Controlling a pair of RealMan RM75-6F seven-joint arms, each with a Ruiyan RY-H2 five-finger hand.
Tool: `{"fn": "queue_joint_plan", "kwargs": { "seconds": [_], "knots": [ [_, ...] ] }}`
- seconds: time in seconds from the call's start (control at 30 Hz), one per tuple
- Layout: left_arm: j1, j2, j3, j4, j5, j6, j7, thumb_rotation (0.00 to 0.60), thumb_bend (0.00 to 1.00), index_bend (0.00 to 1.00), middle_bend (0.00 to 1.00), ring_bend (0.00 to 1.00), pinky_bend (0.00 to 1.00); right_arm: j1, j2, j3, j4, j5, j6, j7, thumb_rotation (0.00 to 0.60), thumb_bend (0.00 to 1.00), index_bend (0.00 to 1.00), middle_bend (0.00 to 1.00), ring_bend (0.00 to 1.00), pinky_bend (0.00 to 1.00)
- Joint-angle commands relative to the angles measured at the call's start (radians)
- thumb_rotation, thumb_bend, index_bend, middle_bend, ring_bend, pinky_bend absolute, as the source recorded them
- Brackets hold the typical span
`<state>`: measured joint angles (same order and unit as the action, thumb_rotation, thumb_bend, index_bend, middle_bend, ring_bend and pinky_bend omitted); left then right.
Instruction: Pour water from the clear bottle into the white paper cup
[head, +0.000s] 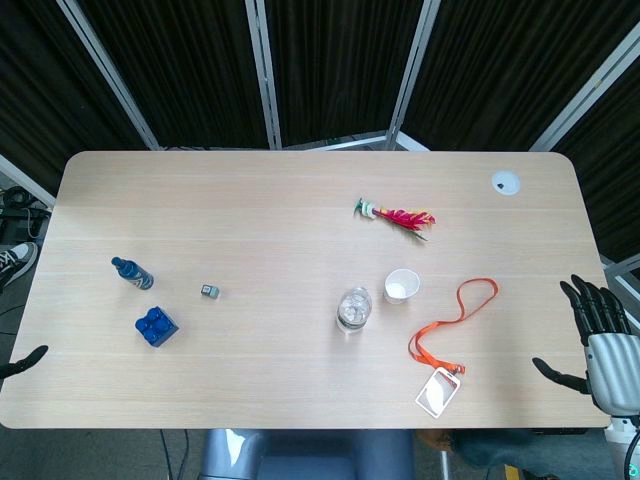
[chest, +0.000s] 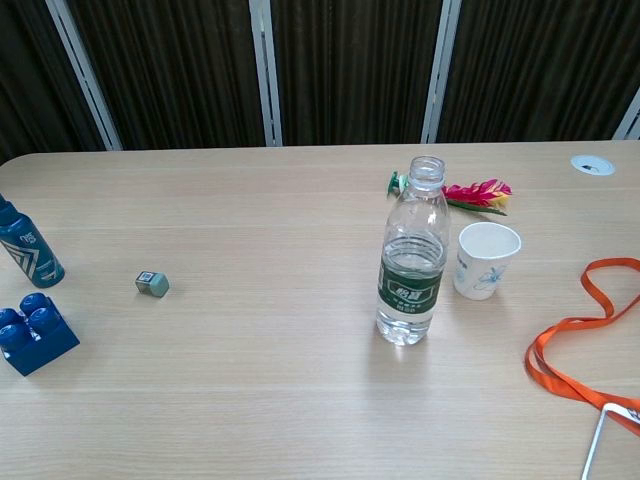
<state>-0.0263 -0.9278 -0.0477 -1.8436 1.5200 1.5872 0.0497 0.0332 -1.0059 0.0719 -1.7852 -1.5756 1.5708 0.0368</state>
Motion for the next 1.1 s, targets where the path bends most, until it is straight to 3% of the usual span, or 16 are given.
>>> {"fn": "queue_joint_plan", "kwargs": {
  "seconds": [0.03, 0.37, 0.5, 0.6, 0.77, 1.0, 1.1],
  "knots": [
    [0.001, 0.001, 0.001, -0.005, 0.004, 0.002, 0.001, 0.6, 0.0, 0.0, 0.0, 0.0, 0.0, -0.002, 0.002, -0.002, -0.001, -0.001, 0.001, 0.004, 0.6, 0.0, 0.0, 0.0, 0.0, 0.0],
    [0.003, 0.0, 0.003, -0.002, 0.008, 0.0, 0.001, 0.6, 0.0, 0.0, 0.0, 0.0, 0.0, 0.014, 0.01, -0.012, -0.013, -0.014, -0.033, 0.079, 0.6, 0.0, 0.0, 0.0, 0.0, 0.0],
    [-0.01, -0.008, 0.003, 0.011, 0.005, -0.024, -0.003, 0.6, 0.0, 0.0, 0.0, 0.0, 0.0, 0.069, -0.025, -0.022, 0.009, -0.065, -0.095, 0.32, 0.6, 0.0, 0.0, 0.0, 0.0, 0.0],
    [-0.029, -0.011, 0.003, 0.009, 0.0, -0.061, -0.011, 0.6, 0.0, 0.0, 0.0, 0.0, 0.0, 0.149, -0.04, -0.062, 0.103, -0.11, -0.233, 0.542, 0.6, 0.0, 0.0, 0.0, 0.0, 0.0],
    [-0.056, -0.022, -0.007, 0.013, -0.032, -0.111, 0.013, 0.6, 0.0, 0.0, 0.0, 0.0, 0.0, 0.24, -0.112, -0.099, 0.28, -0.165, -0.342, 0.789, 0.6, 0.0, 0.0, 0.0, 0.0, 0.0],
    [-0.073, -0.038, -0.02, 0.007, -0.096, -0.149, 0.054, 0.6, 0.0, 0.0, 0.0, 0.0, 0.0, 0.316, -0.252, -0.097, 0.464, -0.168, -0.378, 1.052, 0.6, 0.0, 0.0, 0.0, 0.0, 0.0],
    [-0.08, -0.046, -0.025, 0.011, -0.117, -0.16, 0.072, 0.6, 0.0, 0.0, 0.0, 0.0, 0.0, 0.344, -0.299, -0.101, 0.529, -0.174, -0.392, 1.102, 0.6, 0.0, 0.0, 0.0, 0.0, 0.0]
  ]
}}
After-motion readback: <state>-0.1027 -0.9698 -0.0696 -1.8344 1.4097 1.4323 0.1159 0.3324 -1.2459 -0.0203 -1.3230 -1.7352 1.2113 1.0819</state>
